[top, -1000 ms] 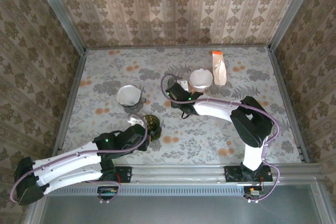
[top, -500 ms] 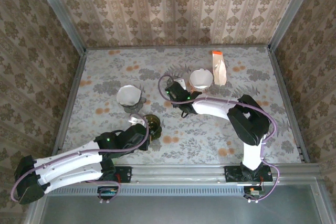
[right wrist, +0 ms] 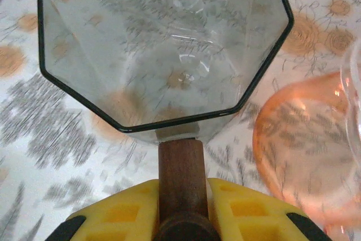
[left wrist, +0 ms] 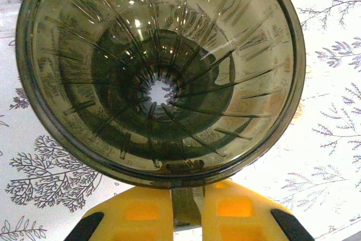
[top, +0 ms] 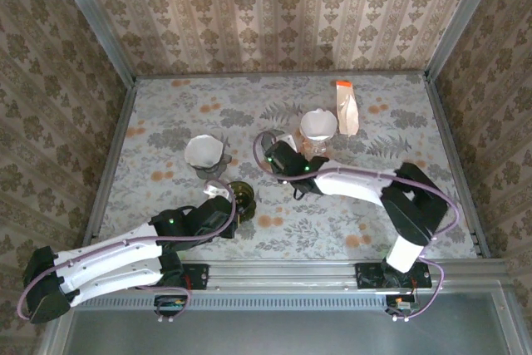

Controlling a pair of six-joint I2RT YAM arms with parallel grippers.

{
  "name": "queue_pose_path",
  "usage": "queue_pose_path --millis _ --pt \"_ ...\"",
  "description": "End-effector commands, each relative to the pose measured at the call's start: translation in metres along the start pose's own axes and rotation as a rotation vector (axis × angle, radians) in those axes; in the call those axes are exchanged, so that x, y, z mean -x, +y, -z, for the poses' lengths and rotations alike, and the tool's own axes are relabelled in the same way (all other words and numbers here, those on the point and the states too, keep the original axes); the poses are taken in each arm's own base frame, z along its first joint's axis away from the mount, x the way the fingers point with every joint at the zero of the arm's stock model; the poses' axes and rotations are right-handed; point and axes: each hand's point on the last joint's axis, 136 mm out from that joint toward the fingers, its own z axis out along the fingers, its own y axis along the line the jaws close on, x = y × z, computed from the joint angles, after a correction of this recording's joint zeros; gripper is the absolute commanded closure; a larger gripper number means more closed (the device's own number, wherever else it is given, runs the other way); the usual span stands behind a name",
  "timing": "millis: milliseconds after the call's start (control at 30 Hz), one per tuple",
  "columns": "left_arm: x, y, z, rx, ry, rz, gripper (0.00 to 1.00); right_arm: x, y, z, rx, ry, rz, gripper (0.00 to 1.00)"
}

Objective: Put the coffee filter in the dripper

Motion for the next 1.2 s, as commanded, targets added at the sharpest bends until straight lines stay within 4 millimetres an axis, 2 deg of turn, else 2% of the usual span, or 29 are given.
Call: queue_pose_path --millis 0,267,467,600,733,1167 --pt "-0.009 0.003 0.000 0.015 0.039 -0.027 0.91 0.003 0.000 0.041 0.018 -0.065 -0.003 0.87" --pt "-0.008 0.003 -0.001 0.015 0.033 -0.026 0.94 -0.064 0.009 0.099 0.087 -0.054 0.064 0.87" --pt "-0.008 0.004 -0.001 0.019 0.030 -0.026 0.97 -0.104 0.007 0.123 0.075 -0.057 0.106 0.87" --pt "-0.007 0.004 -0.001 0.020 0.028 -0.030 1.00 -0.125 0.012 0.130 0.094 -0.047 0.120 0.86" --pt "-0.006 0.004 -0.001 0.027 0.027 -0.038 1.00 -0.135 0.017 0.129 0.107 -0.045 0.110 0.85" --pt "-0.002 0.002 0.001 0.022 0.017 -0.057 1.00 -0.140 0.029 0.107 0.115 -0.011 0.080 0.81"
